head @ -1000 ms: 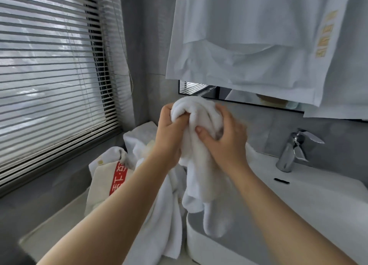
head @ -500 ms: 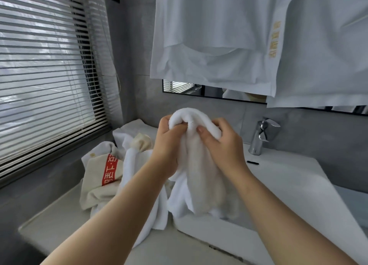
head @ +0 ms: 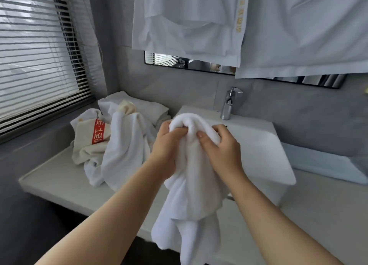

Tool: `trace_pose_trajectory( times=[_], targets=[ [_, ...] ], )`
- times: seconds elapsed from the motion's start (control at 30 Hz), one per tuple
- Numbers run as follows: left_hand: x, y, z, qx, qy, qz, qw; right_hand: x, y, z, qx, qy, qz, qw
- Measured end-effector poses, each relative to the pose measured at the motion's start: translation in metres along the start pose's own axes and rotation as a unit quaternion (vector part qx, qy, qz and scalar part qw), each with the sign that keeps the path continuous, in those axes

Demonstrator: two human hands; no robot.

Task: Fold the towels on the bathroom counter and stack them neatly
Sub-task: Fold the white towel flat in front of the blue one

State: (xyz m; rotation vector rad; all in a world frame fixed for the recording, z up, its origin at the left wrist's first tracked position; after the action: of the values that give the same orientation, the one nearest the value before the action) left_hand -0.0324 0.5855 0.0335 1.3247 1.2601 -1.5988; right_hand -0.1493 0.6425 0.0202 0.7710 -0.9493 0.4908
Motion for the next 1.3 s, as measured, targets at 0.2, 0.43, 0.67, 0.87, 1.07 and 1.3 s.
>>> trace_pose_trajectory(
  times=[0.2, 0.43, 0.67, 0.87, 1.07, 1.3],
  targets=[
    [0.014, -0.050, -0.023, 0.076, 0.024, 0.011, 0.997, -0.019, 0.057, -0.019, -0.054, -0.025, -0.001, 0.998],
    [0.051, -0.133, -0.042, 0.156, 0.054, 0.009, 0.986, -0.063, 0.144, -0.025, -0.105, -0.056, -0.051, 0.992],
    [0.105, -0.241, -0.057, 0.196, 0.121, 0.030, 0.973, -0.135, 0.251, -0.019, -0.124, -0.096, -0.111, 0.981],
    [0.151, -0.324, -0.067, 0.173, 0.089, 0.057, 0.979, -0.192, 0.329, -0.007, -0.115, -0.132, -0.162, 0.971],
    [0.189, -0.368, -0.058, 0.121, 0.200, 0.009, 0.972, -0.223, 0.376, 0.005, -0.118, -0.137, -0.198, 0.964],
    [0.232, -0.373, -0.053, 0.049, 0.177, 0.126, 0.975, -0.280, 0.381, -0.007, -0.009, -0.249, -0.252, 0.935]
  ],
)
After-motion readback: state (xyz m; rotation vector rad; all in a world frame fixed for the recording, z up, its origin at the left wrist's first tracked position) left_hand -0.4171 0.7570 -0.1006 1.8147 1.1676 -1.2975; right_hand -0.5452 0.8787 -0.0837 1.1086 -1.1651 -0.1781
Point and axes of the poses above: each hand's wrist, its own z-axis towards the middle knuckle, its own y-axis out of the back of the hand, x = y × z, the point moved 1 cm from there along z, towards the middle knuckle, and after that the axes turned 3 degrees about -y, right-handed, at the moved point
